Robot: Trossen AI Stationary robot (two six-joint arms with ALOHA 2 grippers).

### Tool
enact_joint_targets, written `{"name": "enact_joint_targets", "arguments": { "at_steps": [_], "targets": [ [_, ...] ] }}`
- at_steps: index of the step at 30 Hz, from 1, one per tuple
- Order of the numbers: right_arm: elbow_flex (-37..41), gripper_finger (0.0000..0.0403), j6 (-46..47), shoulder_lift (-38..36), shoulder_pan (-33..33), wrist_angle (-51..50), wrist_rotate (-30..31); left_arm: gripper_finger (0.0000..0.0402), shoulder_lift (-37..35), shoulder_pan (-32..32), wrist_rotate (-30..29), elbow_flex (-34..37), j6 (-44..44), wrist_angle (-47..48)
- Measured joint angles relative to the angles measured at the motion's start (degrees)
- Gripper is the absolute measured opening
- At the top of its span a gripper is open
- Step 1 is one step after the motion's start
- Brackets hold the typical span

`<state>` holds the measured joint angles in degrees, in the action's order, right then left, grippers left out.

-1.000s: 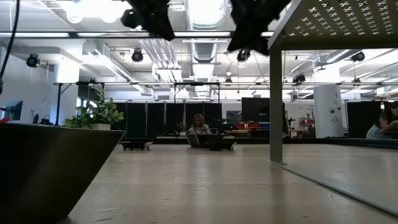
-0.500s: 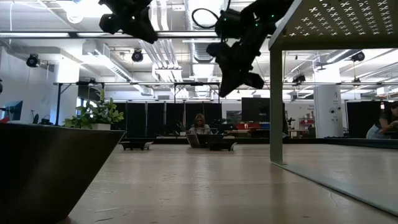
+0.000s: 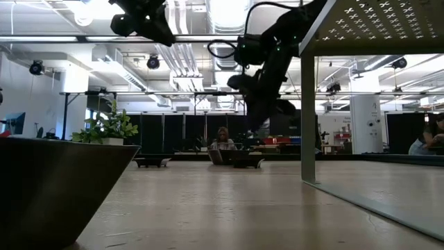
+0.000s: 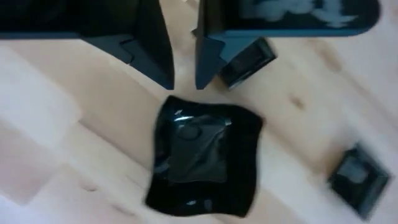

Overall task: Pick & Place Mini shaped plates
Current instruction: Stack the distorted square plate on the stacked distorted square plates on the shelf

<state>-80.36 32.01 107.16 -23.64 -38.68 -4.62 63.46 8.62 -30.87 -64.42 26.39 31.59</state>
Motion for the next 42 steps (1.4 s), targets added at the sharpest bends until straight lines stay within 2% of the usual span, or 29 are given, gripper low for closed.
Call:
{"name": "enact_joint_targets", "arguments": {
  "at_steps": [4, 6, 12, 17, 23, 27, 31, 38, 42],
  "targets": [
    [0.0, 0.0096, 1.2, 0.8, -0.1, 0.4, 6.5, 0.0064, 0.0, 0.0, 0.1, 0.0, -0.4, 0.1],
    [0.1, 0.0107, 1.2, 1.0, -0.3, 0.7, 7.6, 0.0064, 0.0, 0.0, 0.3, 0.0, -0.8, 0.1],
    [0.3, 0.0120, 1.5, 1.6, -1.1, 2.5, 7.1, 0.0064, 0.0, 0.0, 0.3, 0.0, -1.0, 0.1],
    [0.4, 0.0121, 1.4, 4.5, -1.2, 4.2, 3.1, 0.0064, 0.0, 0.0, 0.3, 0.0, -1.1, 0.1],
    [0.1, 0.0121, 1.0, 8.2, -1.2, 5.4, 2.8, 0.0064, 0.0, -0.1, 0.3, 0.0, -1.0, 0.0],
    [0.1, 0.0120, 0.6, 8.1, -1.2, 6.5, 2.6, 0.0064, 0.0, -0.1, 0.4, 0.0, -1.0, 0.0],
    [0.2, 0.0098, 0.6, 7.9, -1.2, 6.6, 2.6, 0.0064, 0.0, -0.1, 0.4, 0.0, -1.0, -0.1],
    [0.4, 0.0017, -1.0, 8.1, -1.2, 6.6, 1.4, 0.0064, 0.0, -0.1, 0.4, 0.0, -1.0, -0.1],
    [0.6, 0.0009, -1.4, 7.9, -1.2, 6.7, 1.5, 0.0064, 0.0, -0.1, 0.4, 0.0, -1.0, -0.1]
  ]
}}
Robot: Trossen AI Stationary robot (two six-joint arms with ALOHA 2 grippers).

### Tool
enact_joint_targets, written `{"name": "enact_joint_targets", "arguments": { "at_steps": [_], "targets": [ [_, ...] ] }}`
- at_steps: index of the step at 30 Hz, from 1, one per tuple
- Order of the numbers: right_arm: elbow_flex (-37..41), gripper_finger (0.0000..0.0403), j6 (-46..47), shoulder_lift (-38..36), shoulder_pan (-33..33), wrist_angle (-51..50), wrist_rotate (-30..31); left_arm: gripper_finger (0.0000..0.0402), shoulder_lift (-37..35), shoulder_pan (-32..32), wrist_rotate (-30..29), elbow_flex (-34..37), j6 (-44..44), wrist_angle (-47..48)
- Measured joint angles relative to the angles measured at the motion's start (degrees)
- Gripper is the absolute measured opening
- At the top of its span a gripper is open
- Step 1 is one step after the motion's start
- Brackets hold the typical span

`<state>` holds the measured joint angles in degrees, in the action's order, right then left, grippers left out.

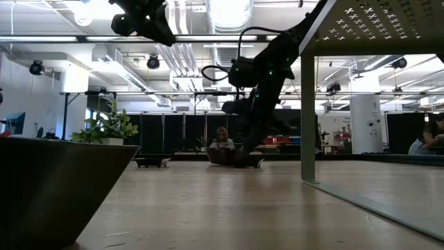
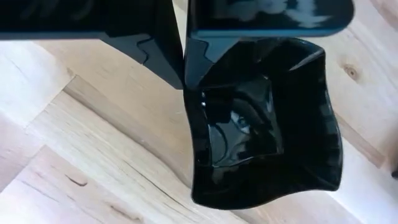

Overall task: Pick & Place Mini shaped plates
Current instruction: Stack the distorted square plate on the stacked distorted square plates on the shelf

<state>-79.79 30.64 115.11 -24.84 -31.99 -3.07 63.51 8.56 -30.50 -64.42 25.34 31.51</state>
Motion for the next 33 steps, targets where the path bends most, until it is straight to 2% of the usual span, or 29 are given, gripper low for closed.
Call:
{"name": "enact_joint_targets", "arguments": {
  "at_steps": [6, 12, 20, 27, 33],
  "targets": [
    [-0.2, 0.0008, -1.1, -1.8, 0.1, -0.7, 0.1, 0.0064, 0.0, 0.0, 0.0, 0.0, 0.0, 0.0],
    [-0.3, 0.0008, -2.3, -9.7, 0.5, -2.4, 0.3, 0.0064, 0.0, 0.0, 0.0, 0.0, 0.0, 0.0],
    [-0.5, 0.0008, -4.5, -25.6, 2.9, -15.3, 0.3, 0.0064, 0.0, 0.0, 0.0, 0.0, -0.1, -0.1],
    [-0.5, 0.0008, -4.4, -39.7, 8.4, -29.8, -3.3, 0.0064, 0.0, 0.0, 0.0, 0.0, -0.2, -0.2],
    [-0.5, 0.0008, -3.6, -47.5, 14.1, -40.9, -5.3, 0.0064, 0.0, 0.0, 0.3, 0.0, -2.7, -0.3]
  ]
}}
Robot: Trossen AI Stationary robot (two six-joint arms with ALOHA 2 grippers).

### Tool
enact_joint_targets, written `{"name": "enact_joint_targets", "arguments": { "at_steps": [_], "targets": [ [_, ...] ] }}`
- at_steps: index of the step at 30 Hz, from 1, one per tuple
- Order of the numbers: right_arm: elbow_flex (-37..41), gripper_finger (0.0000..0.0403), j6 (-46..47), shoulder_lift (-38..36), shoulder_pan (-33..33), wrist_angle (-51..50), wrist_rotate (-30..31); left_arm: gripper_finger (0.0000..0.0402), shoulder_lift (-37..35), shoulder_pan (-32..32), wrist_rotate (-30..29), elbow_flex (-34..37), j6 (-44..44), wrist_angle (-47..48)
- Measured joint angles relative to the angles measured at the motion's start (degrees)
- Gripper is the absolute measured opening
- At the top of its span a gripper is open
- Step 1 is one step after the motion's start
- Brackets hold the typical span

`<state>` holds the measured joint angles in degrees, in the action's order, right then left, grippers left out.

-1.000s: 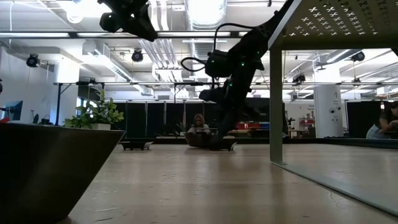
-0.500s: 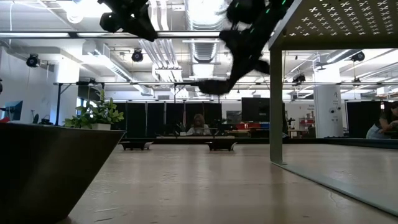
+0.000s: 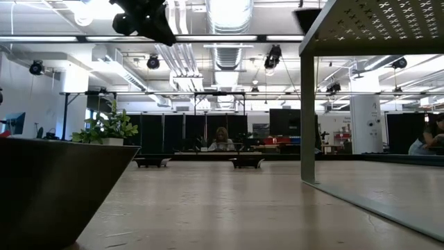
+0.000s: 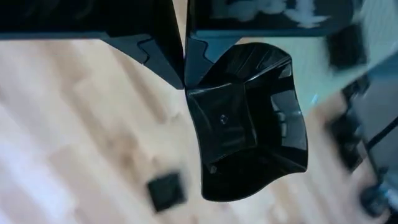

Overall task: Pick & Place Mini shaped plates
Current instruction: Stack the distorted square plate on the stacked distorted square plates on the shelf

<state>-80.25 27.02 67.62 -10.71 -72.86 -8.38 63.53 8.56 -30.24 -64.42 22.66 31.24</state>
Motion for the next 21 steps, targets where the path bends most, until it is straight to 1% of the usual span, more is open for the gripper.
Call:
{"name": "enact_joint_targets", "arguments": {
  "at_steps": [6, 13, 16, 21],
  "targets": [
    [0.0, 0.0008, 4.4, -4.2, 7.5, -7.4, -3.2, 0.0064, 0.0, 0.0, 3.6, 0.0, -6.1, -1.4],
    [0.0, 0.0008, 11.5, -7.5, 18.8, -9.5, -9.6, 0.0064, 0.0, 0.0, 3.8, 0.0, -6.7, -3.1],
    [0.0, 0.0008, 18.1, -8.6, 24.1, -9.5, -11.2, 0.0064, 0.0, 0.0, 3.7, 0.0, -7.8, -3.8],
    [0.0, 0.0008, 31.4, -9.0, 34.0, -9.5, -11.3, 0.0064, 0.0, 0.0, 3.7, 0.0, -8.0, -3.8]
  ]
}}
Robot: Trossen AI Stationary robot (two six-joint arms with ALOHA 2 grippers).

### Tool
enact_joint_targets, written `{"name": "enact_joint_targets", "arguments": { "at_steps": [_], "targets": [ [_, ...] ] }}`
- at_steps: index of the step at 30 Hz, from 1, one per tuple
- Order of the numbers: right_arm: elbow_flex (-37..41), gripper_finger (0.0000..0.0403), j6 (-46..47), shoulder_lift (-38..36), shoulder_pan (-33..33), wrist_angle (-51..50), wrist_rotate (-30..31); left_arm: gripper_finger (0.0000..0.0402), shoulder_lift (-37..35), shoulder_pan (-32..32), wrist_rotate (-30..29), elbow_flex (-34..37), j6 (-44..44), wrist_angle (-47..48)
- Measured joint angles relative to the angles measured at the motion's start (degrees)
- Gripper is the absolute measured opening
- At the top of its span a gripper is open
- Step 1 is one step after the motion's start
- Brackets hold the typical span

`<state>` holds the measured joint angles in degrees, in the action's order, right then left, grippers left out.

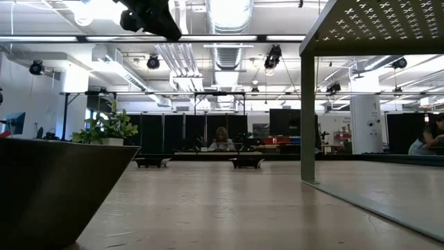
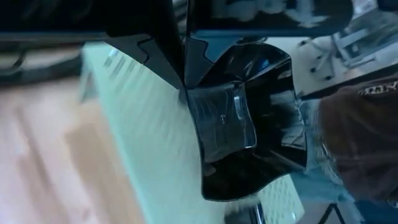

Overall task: Pick & Place Mini shaped plates
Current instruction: Stack the distorted square plate on the stacked distorted square plates on the shelf

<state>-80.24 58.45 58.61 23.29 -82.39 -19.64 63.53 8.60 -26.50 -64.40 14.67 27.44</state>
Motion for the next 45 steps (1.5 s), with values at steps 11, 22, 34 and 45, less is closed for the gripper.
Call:
{"name": "enact_joint_targets", "arguments": {
  "at_steps": [11, 22, 34, 45],
  "targets": [
    [0.6, 0.0008, 25.2, 3.8, 17.1, -0.3, 3.3, 0.0064, 0.0, 0.0, 2.8, 0.0, -5.6, 0.0],
    [0.7, 0.0008, 26.9, 8.9, 21.4, -0.3, 3.2, 0.0064, 0.0, 0.0, 18.1, 0.0, -11.5, -1.6],
    [0.8, 0.0008, 26.4, 10.0, 21.4, -0.1, 2.5, 0.0064, 0.0, 0.0, 18.1, 0.0, -12.1, -3.7],
    [0.8, 0.0011, 26.3, 10.0, 21.4, -0.1, 1.0, 0.0064, 0.0, 0.0, 18.1, 0.0, -12.1, -3.7]
  ]
}}
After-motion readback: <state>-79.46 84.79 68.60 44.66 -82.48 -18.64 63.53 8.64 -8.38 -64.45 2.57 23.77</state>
